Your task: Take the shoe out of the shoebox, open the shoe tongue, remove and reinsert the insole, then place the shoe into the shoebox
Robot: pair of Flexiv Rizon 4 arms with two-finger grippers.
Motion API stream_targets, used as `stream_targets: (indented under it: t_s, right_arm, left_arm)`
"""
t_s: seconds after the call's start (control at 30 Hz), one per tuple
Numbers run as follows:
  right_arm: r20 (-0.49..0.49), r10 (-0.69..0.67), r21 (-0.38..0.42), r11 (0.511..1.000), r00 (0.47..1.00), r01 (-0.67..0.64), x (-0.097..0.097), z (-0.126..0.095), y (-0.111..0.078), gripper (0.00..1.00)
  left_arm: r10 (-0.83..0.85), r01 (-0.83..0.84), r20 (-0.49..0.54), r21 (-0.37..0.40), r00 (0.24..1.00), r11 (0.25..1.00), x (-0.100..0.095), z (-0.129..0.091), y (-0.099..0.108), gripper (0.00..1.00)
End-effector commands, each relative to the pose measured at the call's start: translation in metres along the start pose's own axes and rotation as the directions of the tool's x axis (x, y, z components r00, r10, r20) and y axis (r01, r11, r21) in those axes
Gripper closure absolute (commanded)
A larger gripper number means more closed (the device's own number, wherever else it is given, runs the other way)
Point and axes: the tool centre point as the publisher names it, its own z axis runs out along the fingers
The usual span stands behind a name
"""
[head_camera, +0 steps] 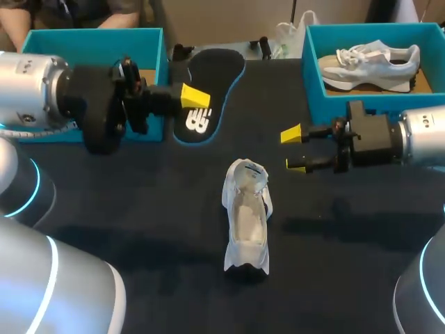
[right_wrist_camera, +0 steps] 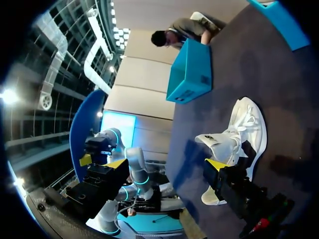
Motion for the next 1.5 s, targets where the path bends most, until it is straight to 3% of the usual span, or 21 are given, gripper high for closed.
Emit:
stream_targets:
  t_s: [0.03, 0.27, 0.4, 0.7, 0.87, 1.07, 1.4, 1.5]
  right_arm:
    - [0.003, 0.001, -0.001, 1.000, 1.000, -0.001, 0.000, 0.002, 0.000, 0.00]
    - [0.003, 0.001, -0.001, 1.000, 1.000, -0.001, 0.000, 0.002, 0.000, 0.00]
    - [0.003, 0.001, -0.001, 1.000, 1.000, -0.001, 0.000, 0.002, 0.000, 0.00]
    - [0.003, 0.001, -0.001, 1.000, 1.000, -0.001, 0.000, 0.002, 0.000, 0.00]
    - [0.003, 0.001, -0.001, 1.000, 1.000, -0.001, 0.000, 0.002, 0.000, 0.00]
    - [0.003, 0.001, -0.001, 1.000, 1.000, -0.001, 0.000, 0.002, 0.000, 0.00]
    - [0.003, 0.001, -0.001, 1.000, 1.000, -0.001, 0.000, 0.002, 0.000, 0.00]
    - [0.002, 0.009, -0.040, 0.999, 1.000, -0.009, 0.002, 0.009, 0.009, 0.00]
  left_arm:
    - [0.052, -0.054, -0.054, -0.037, 0.997, 0.998, 0.030, -0.001, 0.003, 1.00]
    - [0.080, -0.088, -0.127, -0.055, 0.989, 0.995, 0.087, -0.001, 0.020, 1.00]
    - [0.110, -0.120, -0.123, -0.078, 0.986, 0.990, 0.107, -0.009, 0.019, 1.00]
    - [0.110, -0.120, -0.123, -0.078, 0.986, 0.990, 0.107, -0.009, 0.019, 1.00]
    - [0.185, -0.197, -0.170, -0.059, 0.968, 0.979, 0.134, 0.005, 0.031, 1.00]
    - [0.192, -0.202, -0.157, -0.050, 0.969, 0.978, 0.161, 0.016, 0.047, 1.00]
    - [0.237, -0.246, -0.146, -0.049, 0.960, 0.968, 0.168, 0.021, 0.056, 1.00]
    - [0.230, -0.241, -0.145, -0.063, 0.962, 0.969, 0.171, 0.022, 0.057, 1.00]
